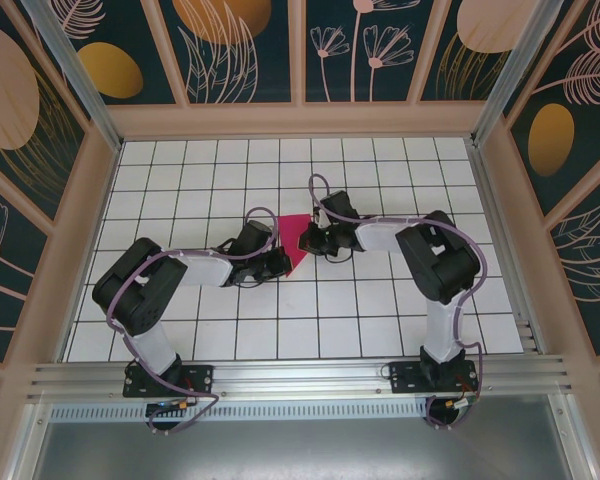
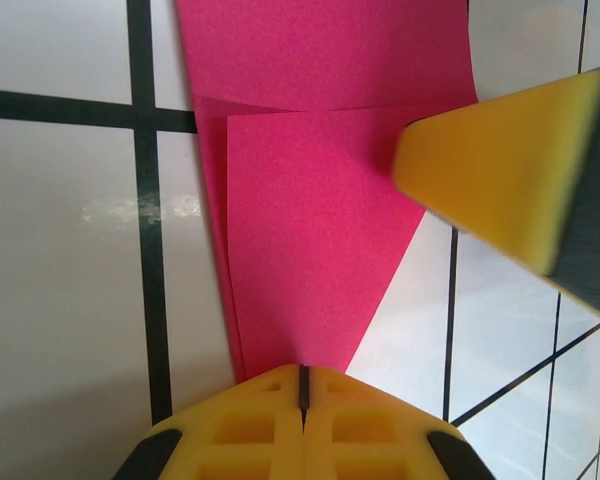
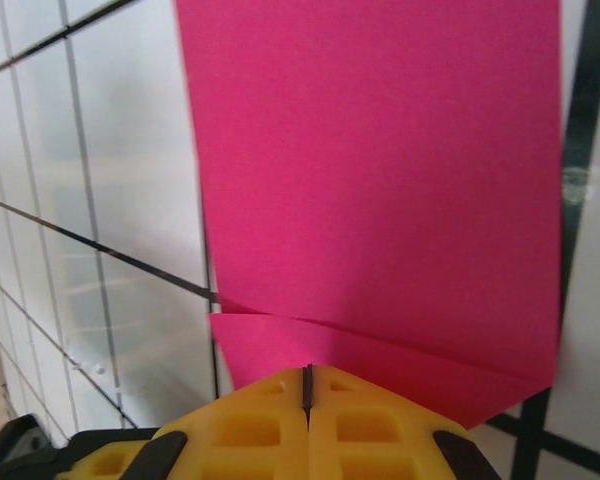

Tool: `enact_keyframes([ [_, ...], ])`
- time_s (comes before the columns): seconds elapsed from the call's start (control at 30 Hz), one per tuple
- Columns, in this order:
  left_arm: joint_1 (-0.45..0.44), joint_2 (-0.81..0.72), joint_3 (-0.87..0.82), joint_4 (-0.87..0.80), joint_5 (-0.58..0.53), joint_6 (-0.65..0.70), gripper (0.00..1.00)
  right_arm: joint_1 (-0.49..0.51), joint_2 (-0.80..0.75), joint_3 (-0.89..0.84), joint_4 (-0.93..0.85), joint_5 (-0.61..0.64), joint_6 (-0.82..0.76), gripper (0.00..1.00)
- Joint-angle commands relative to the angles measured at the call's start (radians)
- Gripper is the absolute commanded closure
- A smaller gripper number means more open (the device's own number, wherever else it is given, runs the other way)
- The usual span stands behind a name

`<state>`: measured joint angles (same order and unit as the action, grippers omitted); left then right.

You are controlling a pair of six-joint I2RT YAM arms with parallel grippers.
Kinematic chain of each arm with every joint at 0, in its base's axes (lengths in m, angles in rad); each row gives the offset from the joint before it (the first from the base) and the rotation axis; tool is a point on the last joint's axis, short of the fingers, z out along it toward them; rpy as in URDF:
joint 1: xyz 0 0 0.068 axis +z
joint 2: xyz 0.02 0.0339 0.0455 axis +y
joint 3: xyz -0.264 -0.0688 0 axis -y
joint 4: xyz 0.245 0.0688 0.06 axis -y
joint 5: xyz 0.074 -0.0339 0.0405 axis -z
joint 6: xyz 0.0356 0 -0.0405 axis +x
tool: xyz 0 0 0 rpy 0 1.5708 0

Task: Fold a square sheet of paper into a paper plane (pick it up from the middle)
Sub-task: Third fold the triangle at the center of the table.

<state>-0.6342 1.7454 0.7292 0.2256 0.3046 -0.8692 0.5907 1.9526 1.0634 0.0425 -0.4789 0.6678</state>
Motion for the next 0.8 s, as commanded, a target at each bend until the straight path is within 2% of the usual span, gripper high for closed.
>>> enact_keyframes([
  [0.0,0.001,-0.008,0.006,-0.135,-0.031,0.059,1.00,-0.003,0.030,-0.001,-0.039,0.014,-0.016,1.00],
  [0.1,0.001,-0.026,0.047,-0.157,-0.041,0.164,1.00,-0.006,0.038,-0.001,-0.068,0.039,-0.036,1.00],
  [0.23,0.002,-0.077,0.063,-0.092,-0.003,0.245,0.94,-0.010,0.051,-0.001,-0.087,0.036,-0.049,1.00],
  [0.4,0.002,-0.037,0.056,0.046,0.058,0.244,0.92,-0.008,0.061,-0.006,-0.079,0.028,-0.044,1.00],
  [0.77,0.001,0.086,0.082,0.027,0.068,0.243,0.96,-0.008,0.067,-0.020,-0.076,0.028,-0.033,1.00],
])
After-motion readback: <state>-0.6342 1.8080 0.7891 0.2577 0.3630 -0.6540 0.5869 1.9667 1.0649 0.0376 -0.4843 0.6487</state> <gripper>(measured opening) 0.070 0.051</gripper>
